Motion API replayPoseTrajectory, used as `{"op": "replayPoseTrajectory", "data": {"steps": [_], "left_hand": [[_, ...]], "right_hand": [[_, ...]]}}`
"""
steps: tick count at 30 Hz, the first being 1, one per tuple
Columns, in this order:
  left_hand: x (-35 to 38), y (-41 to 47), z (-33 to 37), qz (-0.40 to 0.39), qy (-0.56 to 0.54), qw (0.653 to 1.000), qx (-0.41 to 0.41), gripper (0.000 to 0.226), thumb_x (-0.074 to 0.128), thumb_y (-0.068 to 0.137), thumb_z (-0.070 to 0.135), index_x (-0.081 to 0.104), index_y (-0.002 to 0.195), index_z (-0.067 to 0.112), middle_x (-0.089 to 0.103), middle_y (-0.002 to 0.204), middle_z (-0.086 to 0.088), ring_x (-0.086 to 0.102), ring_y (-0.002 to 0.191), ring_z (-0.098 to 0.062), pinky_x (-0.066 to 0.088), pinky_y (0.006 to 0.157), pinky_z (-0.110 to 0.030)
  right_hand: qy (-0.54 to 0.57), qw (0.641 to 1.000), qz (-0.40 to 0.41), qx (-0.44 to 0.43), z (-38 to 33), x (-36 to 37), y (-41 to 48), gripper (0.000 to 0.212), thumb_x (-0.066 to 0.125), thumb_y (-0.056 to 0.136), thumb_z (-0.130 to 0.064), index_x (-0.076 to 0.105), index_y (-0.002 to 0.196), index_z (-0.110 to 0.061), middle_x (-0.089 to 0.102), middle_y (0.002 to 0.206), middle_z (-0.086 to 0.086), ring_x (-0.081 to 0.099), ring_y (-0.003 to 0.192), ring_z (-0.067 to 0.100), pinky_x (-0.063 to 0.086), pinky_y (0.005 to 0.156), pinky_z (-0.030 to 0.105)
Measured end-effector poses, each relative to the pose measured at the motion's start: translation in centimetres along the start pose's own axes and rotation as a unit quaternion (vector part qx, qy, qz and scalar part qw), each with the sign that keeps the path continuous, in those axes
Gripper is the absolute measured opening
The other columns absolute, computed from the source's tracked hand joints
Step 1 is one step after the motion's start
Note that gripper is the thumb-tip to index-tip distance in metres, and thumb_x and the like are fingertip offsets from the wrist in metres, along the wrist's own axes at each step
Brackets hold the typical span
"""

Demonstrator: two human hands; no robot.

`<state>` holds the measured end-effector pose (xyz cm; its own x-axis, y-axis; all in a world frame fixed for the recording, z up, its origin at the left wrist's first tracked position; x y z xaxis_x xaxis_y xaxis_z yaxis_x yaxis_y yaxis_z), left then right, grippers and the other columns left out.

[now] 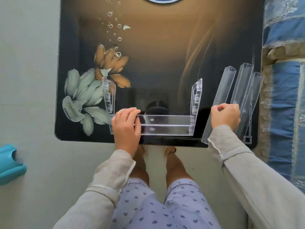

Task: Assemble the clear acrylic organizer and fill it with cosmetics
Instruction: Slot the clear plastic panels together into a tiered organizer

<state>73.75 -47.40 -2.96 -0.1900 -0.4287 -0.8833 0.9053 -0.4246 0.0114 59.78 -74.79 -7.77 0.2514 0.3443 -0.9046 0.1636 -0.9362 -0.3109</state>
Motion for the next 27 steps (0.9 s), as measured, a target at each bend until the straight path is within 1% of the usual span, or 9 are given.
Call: {"op": "replayPoseTrajectory", "data": {"steps": [4,6,8,9,12,15,19,22,27], "left_hand": [[-3.1,-0.2,-5.6,0.046,0.007,0.993,-0.105,0.033,0.059,0.080,0.000,0.061,0.112,0.001,0.064,0.114,-0.019,0.057,0.108,-0.038,0.042,0.094,-0.049],[-3.9,-0.3,-8.3,0.055,-0.012,0.984,-0.169,0.040,0.058,0.081,0.002,0.055,0.120,0.001,0.059,0.121,-0.019,0.052,0.114,-0.036,0.039,0.097,-0.045],[-3.4,-0.2,-10.5,0.027,-0.075,0.968,-0.236,0.041,0.056,0.084,0.004,0.050,0.125,0.003,0.054,0.125,-0.018,0.050,0.117,-0.033,0.038,0.100,-0.040],[-2.8,-0.2,-11.3,-0.002,-0.111,0.957,-0.267,0.040,0.054,0.086,0.006,0.049,0.126,0.005,0.054,0.125,-0.016,0.050,0.115,-0.031,0.039,0.100,-0.038],[-0.8,-0.1,-11.8,-0.098,-0.176,0.929,-0.309,0.034,0.051,0.089,0.009,0.054,0.123,0.009,0.059,0.122,-0.011,0.056,0.105,-0.023,0.043,0.093,-0.029],[0.3,0.2,-10.9,-0.136,-0.181,0.927,-0.299,0.035,0.050,0.090,0.008,0.054,0.125,0.009,0.062,0.119,-0.008,0.053,0.096,-0.015,0.040,0.085,-0.024],[0.6,0.6,-10.3,-0.125,-0.186,0.924,-0.310,0.036,0.046,0.090,0.003,0.055,0.125,0.010,0.064,0.115,-0.011,0.053,0.094,-0.016,0.044,0.087,-0.028],[0.7,0.8,-10.2,-0.124,-0.186,0.921,-0.320,0.039,0.044,0.091,0.000,0.054,0.127,0.012,0.064,0.119,-0.011,0.058,0.106,-0.024,0.046,0.096,-0.034],[0.3,0.8,-10.3,-0.127,-0.200,0.920,-0.313,0.048,0.041,0.090,-0.005,0.050,0.132,0.017,0.063,0.122,-0.009,0.058,0.111,-0.025,0.047,0.098,-0.036]], "right_hand": [[0.133,0.984,0.071,-0.091,-2.0,-2.0,-2.3,0.021,0.051,0.086,-0.008,0.064,0.084,0.007,0.041,0.106,0.005,0.053,0.103,0.028,0.043,0.086,0.023],[0.197,0.965,0.091,-0.148,-3.3,-3.4,-3.9,0.020,0.049,0.088,-0.007,0.062,0.087,0.008,0.045,0.115,0.019,0.053,0.088,0.011,0.047,0.071,0.006],[0.214,0.947,0.090,-0.221,-4.7,-4.5,-5.8,0.019,0.049,0.089,-0.008,0.061,0.088,0.007,0.044,0.125,0.028,0.047,0.091,-0.007,0.044,0.068,-0.003],[0.206,0.940,0.078,-0.260,-5.5,-4.7,-6.7,0.019,0.050,0.090,-0.009,0.061,0.089,0.007,0.045,0.126,0.029,0.048,0.098,-0.005,0.044,0.074,-0.002],[0.151,0.916,0.000,-0.371,-8.1,-3.7,-9.9,0.012,0.056,0.088,-0.004,0.062,0.087,0.006,0.054,0.120,0.027,0.056,0.109,0.027,0.048,0.089,0.022],[0.092,0.859,-0.099,-0.494,-10.3,-1.5,-13.4,0.003,0.062,0.081,0.005,0.064,0.082,0.004,0.061,0.112,0.026,0.060,0.102,0.031,0.048,0.088,0.021],[-0.042,0.786,-0.147,-0.599,-11.1,1.7,-15.5,0.025,0.071,0.070,0.010,0.068,0.094,0.002,0.067,0.108,0.020,0.066,0.091,0.037,0.052,0.082,0.045],[-0.094,0.751,-0.139,-0.639,-11.4,2.9,-15.4,0.029,0.076,0.064,0.012,0.071,0.090,-0.001,0.070,0.105,0.019,0.068,0.088,0.037,0.052,0.079,0.046],[-0.105,0.753,-0.142,-0.634,-12.4,4.2,-15.1,0.026,0.078,0.062,0.009,0.073,0.084,-0.005,0.069,0.108,0.020,0.067,0.087,0.039,0.052,0.078,0.048]]}}
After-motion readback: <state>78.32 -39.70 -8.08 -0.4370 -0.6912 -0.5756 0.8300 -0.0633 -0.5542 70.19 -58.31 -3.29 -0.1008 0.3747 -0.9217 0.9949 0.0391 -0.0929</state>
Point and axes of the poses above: each hand's wrist, its own y-axis towards the middle knuckle, its own x-axis out of the palm, z = x × y, the point moved 7 cm from there along y, towards the middle knuckle
